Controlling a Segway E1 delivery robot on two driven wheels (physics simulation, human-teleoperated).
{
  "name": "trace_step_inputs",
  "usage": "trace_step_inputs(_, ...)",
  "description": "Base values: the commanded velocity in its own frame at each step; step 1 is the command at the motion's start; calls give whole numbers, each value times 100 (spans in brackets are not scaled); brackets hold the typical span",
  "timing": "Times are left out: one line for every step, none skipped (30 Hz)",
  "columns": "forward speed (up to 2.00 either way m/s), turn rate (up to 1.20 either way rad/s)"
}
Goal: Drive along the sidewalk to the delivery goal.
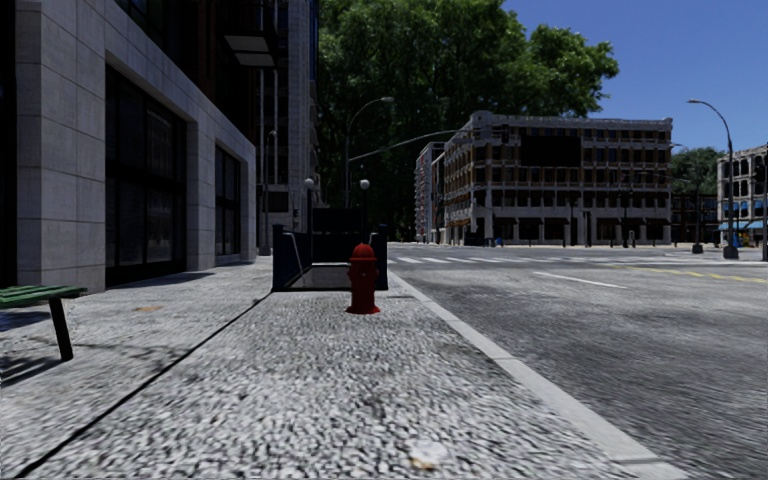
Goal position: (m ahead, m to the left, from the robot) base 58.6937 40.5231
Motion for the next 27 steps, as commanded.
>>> trace_step_inputs(197, 54)
trace_step_inputs(197, 54)
trace_step_inputs(197, 54)
trace_step_inputs(197, 54)
trace_step_inputs(197, 54)
trace_step_inputs(197, 54)
trace_step_inputs(197, 53)
trace_step_inputs(197, 52)
trace_step_inputs(197, 52)
trace_step_inputs(197, 52)
trace_step_inputs(197, 52)
trace_step_inputs(197, 52)
trace_step_inputs(197, 52)
trace_step_inputs(197, 50)
trace_step_inputs(197, 50)
trace_step_inputs(197, 47)
trace_step_inputs(197, 45)
trace_step_inputs(197, 44)
trace_step_inputs(197, 44)
trace_step_inputs(197, 44)
trace_step_inputs(197, 44)
trace_step_inputs(197, 44)
trace_step_inputs(197, 44)
trace_step_inputs(197, 44)
trace_step_inputs(197, 44)
trace_step_inputs(197, 44)
trace_step_inputs(197, 44)
